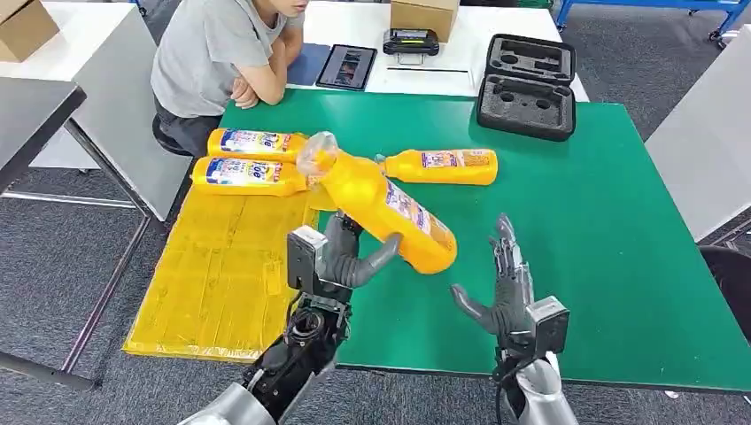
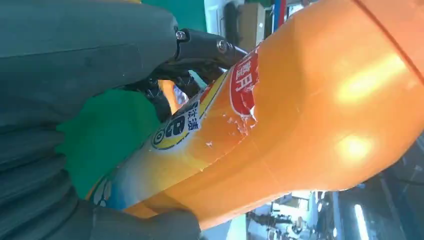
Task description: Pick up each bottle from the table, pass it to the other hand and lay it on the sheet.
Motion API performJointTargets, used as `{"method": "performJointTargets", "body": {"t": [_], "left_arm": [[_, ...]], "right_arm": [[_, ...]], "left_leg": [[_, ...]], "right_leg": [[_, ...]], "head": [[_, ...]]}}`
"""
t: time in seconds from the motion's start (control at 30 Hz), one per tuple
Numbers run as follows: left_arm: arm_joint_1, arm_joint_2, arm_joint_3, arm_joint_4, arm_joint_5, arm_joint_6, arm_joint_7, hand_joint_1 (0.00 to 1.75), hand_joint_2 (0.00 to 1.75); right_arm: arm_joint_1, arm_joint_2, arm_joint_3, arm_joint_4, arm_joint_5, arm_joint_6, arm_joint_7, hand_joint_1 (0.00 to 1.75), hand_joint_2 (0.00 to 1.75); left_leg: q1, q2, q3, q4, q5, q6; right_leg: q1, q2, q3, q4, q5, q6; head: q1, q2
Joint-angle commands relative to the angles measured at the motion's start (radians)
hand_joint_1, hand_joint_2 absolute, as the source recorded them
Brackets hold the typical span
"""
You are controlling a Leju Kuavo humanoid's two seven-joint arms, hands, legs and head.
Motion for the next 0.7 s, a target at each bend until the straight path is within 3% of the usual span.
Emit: {"method": "performJointTargets", "body": {"t": [0.03,0.1,0.2,0.3,0.43,0.63,0.7], "left_arm": [[-0.033,0.049,0.04,-0.022,0.006,-0.005,0.004,1.75,1.75],[-0.03,0.056,0.031,-0.043,-0.01,0.02,0.004,1.75,1.75],[-0.05,0.119,-0.045,-0.093,-0.147,0.249,0.004,1.75,1.75],[-0.143,0.197,-0.142,0.074,-0.357,0.514,0.004,1.75,1.75],[-0.172,0.239,-0.124,0.14,-0.447,0.584,0.004,1.75,1.75],[-0.172,0.239,-0.124,0.14,-0.447,0.584,0.004,1.75,1.75],[-0.153,0.216,0.035,0.166,-0.681,0.584,0.004,1.75,1.75]], "right_arm": [[0.013,0.026,-0.045,0.006,0.007,0.002,0.005,0.0,1.75],[0.013,0.034,-0.049,0.006,0.013,0.007,0.005,0.0,1.75],[0.024,0.046,-0.063,-0.03,0.043,-0.027,0.005,0.0,1.75],[0.06,0.05,-0.103,-0.072,0.041,-0.039,0.005,0.0,1.75],[0.081,0.056,-0.143,-0.079,0.032,-0.023,0.005,0.0,1.75],[0.081,0.056,-0.143,-0.079,0.032,-0.023,0.005,0.0,1.75],[0.086,0.067,-0.165,-0.068,0.027,-0.023,0.005,0.0,1.75]], "left_leg": [[0.001,0.002,0.004,0.0,-0.002,-0.002],[0.002,0.002,0.005,0.0,-0.002,-0.003],[0.002,0.003,0.005,0.0,-0.002,-0.003],[0.001,0.001,0.003,-0.001,-0.001,-0.002],[0.002,0.001,0.007,-0.002,-0.001,-0.003],[0.002,0.001,0.003,0.0,-0.001,-0.002],[0.003,0.002,0.007,0.0,-0.003,-0.003]], "right_leg": [[0.001,0.002,0.004,0.0,-0.001,-0.003],[0.002,0.003,0.004,0.0,-0.001,-0.003],[0.002,0.004,0.004,0.0,-0.001,-0.003],[0.001,0.001,0.003,0.0,-0.001,-0.002],[0.002,0.001,0.006,-0.002,-0.001,-0.004],[0.001,0.002,0.003,0.0,-0.001,-0.002],[0.002,0.002,0.006,-0.001,-0.002,-0.004]], "head": [[0.0,0.0],[0.0,0.0],[0.0,0.0],[0.0,0.0],[0.0,0.0],[0.0,0.0],[0.0,0.0]]}}
